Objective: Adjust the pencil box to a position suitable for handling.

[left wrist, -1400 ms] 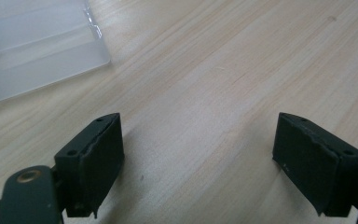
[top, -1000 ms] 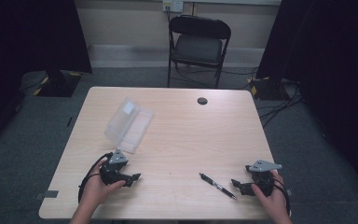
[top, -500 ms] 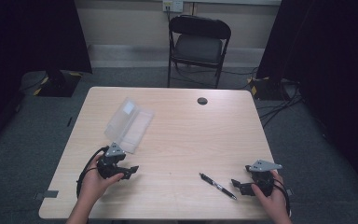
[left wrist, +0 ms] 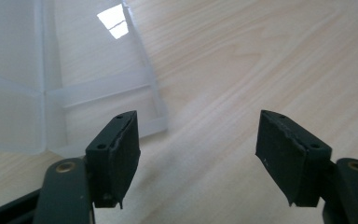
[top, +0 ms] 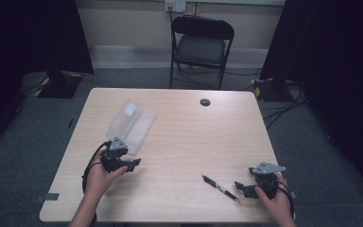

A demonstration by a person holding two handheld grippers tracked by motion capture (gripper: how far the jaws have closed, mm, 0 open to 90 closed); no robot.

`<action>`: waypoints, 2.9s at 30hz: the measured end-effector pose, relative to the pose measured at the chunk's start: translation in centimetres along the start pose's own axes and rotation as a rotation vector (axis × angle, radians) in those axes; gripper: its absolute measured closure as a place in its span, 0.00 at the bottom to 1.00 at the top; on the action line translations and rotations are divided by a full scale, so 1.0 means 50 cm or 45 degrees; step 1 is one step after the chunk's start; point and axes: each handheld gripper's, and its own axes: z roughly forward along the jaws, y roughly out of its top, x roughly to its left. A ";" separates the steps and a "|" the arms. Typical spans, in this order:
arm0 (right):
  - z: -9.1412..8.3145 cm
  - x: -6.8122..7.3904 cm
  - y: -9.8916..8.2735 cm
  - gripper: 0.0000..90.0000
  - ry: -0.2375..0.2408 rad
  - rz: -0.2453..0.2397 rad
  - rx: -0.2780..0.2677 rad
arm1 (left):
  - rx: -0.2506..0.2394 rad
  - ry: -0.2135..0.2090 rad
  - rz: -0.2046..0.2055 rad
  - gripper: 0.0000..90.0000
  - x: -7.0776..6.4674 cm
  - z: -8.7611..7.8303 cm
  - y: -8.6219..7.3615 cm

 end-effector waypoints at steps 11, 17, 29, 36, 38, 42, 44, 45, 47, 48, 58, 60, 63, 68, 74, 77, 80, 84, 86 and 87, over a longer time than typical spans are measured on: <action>0.000 0.000 0.000 0.15 0.003 -0.001 -0.001 | -0.027 0.042 -0.057 0.55 0.021 0.028 0.016; 0.000 0.000 0.000 0.15 0.004 0.000 0.000 | 0.002 0.073 -0.063 0.61 0.029 0.043 0.012; 0.000 0.000 0.000 0.15 0.006 -0.003 -0.002 | 0.011 0.068 -0.116 0.73 0.034 0.052 0.016; 0.000 0.000 0.000 0.15 0.006 -0.003 -0.002 | 0.005 0.061 -0.127 0.78 0.032 0.057 0.020; 0.000 0.000 0.000 0.15 0.006 -0.004 -0.002 | 0.004 0.058 -0.131 0.78 0.031 0.058 0.020; 0.000 0.000 0.000 0.15 0.006 -0.003 -0.002 | 0.007 0.046 -0.122 0.80 0.031 0.057 0.020; 0.000 0.000 0.000 0.15 0.006 -0.004 -0.002 | 0.007 0.043 -0.126 0.81 0.031 0.057 0.020; 0.000 0.000 0.000 0.15 0.006 -0.003 -0.002 | 0.006 0.046 -0.122 0.81 0.030 0.058 0.020; 0.000 0.000 0.000 0.15 0.006 -0.004 -0.002 | 0.018 0.046 -0.117 0.84 0.027 0.056 0.021; 0.000 0.000 0.000 0.15 0.006 -0.004 -0.002 | 0.018 0.046 -0.117 0.85 0.027 0.056 0.021; 0.000 0.000 0.000 0.15 0.002 -0.004 -0.002 | 0.034 0.030 -0.093 0.90 0.017 0.055 0.022; 0.000 0.000 0.000 0.15 0.005 -0.004 -0.003 | 0.032 0.021 -0.103 0.90 0.016 0.054 0.022; 0.000 0.000 0.000 0.15 0.006 -0.003 -0.002 | 0.043 0.001 -0.080 0.90 0.016 0.052 0.021; 0.000 0.000 0.000 0.15 0.003 -0.004 -0.002 | 0.041 -0.002 -0.062 0.90 0.010 0.050 0.018; 0.000 0.000 0.000 0.15 0.002 -0.004 -0.003 | 0.045 -0.034 -0.031 0.90 -0.001 0.049 0.018; 0.000 0.000 0.000 0.15 0.004 -0.003 -0.003 | 0.037 -0.056 -0.027 0.90 -0.016 0.053 0.020; 0.000 0.000 0.000 0.15 0.003 -0.004 -0.002 | 0.046 -0.077 -0.004 0.90 -0.023 0.053 0.022; 0.000 0.000 0.000 0.15 0.005 -0.003 -0.003 | 0.053 -0.118 0.021 0.91 -0.044 0.056 0.024; 0.000 0.000 0.000 0.15 0.005 -0.003 -0.003 | 0.058 -0.124 0.059 0.91 -0.049 0.055 0.026; 0.000 0.000 0.000 0.15 0.003 -0.003 -0.003 | 0.053 -0.141 0.039 0.91 -0.057 0.056 0.025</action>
